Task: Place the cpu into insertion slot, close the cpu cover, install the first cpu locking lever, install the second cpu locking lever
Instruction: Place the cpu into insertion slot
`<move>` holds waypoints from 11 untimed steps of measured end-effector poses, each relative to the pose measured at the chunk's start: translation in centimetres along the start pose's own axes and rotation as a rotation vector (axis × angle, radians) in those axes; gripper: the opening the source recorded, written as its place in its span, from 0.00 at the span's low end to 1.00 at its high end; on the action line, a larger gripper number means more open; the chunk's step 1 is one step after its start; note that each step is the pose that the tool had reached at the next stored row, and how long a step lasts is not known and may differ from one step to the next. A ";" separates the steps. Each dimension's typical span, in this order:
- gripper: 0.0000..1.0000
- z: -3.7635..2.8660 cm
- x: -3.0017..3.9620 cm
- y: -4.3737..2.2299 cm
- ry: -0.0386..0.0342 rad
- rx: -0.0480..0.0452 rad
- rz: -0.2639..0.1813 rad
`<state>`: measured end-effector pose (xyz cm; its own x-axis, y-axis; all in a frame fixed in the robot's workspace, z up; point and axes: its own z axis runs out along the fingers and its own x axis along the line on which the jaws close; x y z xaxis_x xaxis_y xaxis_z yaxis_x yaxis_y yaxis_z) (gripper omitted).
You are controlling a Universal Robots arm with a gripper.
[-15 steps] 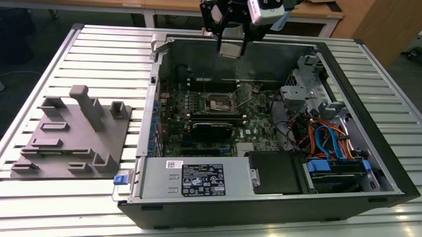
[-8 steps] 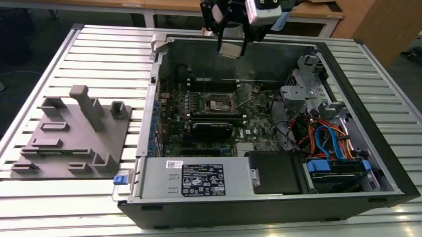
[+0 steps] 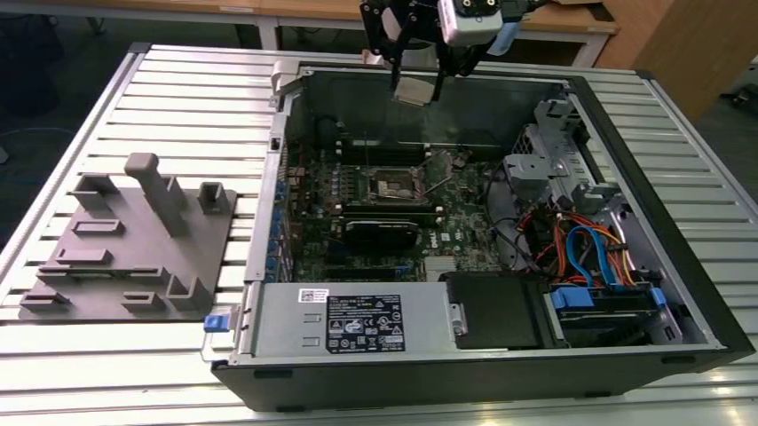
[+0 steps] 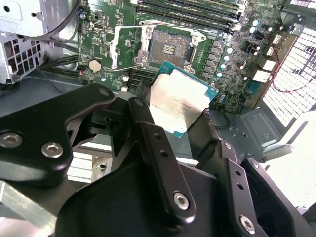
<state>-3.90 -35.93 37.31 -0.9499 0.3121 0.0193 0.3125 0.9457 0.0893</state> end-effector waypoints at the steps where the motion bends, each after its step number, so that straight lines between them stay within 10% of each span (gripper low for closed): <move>1: 0.54 0.00 0.00 0.00 0.0000 0.0000 0.000; 11: 0.54 0.00 0.00 0.00 -0.0011 -0.0003 0.012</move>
<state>-3.90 -35.93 37.31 -0.9461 0.3234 0.0193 0.3238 0.9419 0.0893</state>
